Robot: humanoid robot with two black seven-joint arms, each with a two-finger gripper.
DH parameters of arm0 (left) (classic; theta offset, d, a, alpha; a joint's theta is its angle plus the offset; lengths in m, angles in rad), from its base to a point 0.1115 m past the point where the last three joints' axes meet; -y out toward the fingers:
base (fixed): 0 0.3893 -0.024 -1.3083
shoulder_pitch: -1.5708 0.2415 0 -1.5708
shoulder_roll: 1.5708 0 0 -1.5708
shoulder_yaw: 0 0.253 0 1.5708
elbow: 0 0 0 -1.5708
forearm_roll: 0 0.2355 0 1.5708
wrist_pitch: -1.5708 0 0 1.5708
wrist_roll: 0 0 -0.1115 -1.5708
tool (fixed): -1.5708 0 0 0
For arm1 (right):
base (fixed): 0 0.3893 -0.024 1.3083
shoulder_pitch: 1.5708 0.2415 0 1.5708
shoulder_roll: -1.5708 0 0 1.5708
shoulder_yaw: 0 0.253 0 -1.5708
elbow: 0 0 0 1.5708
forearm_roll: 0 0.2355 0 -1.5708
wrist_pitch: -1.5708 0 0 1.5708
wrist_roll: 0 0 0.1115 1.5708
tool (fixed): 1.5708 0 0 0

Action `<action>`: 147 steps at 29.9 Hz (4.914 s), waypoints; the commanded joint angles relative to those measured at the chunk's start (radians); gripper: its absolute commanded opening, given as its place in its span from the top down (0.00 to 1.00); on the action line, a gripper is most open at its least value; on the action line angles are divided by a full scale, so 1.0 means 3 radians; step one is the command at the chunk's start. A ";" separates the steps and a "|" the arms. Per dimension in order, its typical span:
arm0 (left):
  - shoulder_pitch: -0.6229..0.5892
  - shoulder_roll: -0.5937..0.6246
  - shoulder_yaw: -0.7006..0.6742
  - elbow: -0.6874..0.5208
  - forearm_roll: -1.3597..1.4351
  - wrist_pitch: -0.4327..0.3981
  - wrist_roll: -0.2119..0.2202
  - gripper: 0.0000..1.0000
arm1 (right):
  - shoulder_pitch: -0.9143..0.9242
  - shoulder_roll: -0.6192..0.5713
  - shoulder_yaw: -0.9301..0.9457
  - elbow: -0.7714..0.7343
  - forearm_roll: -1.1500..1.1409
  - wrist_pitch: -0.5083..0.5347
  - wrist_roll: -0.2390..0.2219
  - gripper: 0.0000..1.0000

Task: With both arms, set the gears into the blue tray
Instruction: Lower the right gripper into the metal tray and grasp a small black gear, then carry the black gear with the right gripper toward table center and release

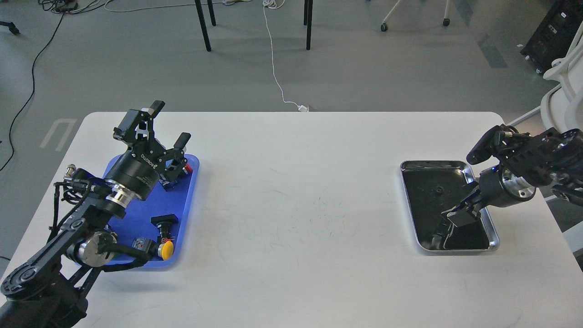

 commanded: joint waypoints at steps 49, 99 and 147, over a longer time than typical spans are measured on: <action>-0.0005 -0.0004 0.0015 0.0001 0.0030 0.0007 0.0001 0.02 | -0.0240 0.0260 -0.0122 -0.0226 0.0038 -0.0172 0.0001 0.82; 0.0026 0.0231 -0.0021 -0.0152 0.0025 0.0007 0.0006 0.02 | 0.0379 0.2279 -0.0721 -0.0379 0.1735 -0.1066 0.0001 0.88; 0.0046 0.0303 -0.0021 -0.0173 0.0025 0.0002 0.0001 0.02 | 0.0205 0.2137 -0.0466 -0.0661 0.2134 -0.1153 0.0001 0.04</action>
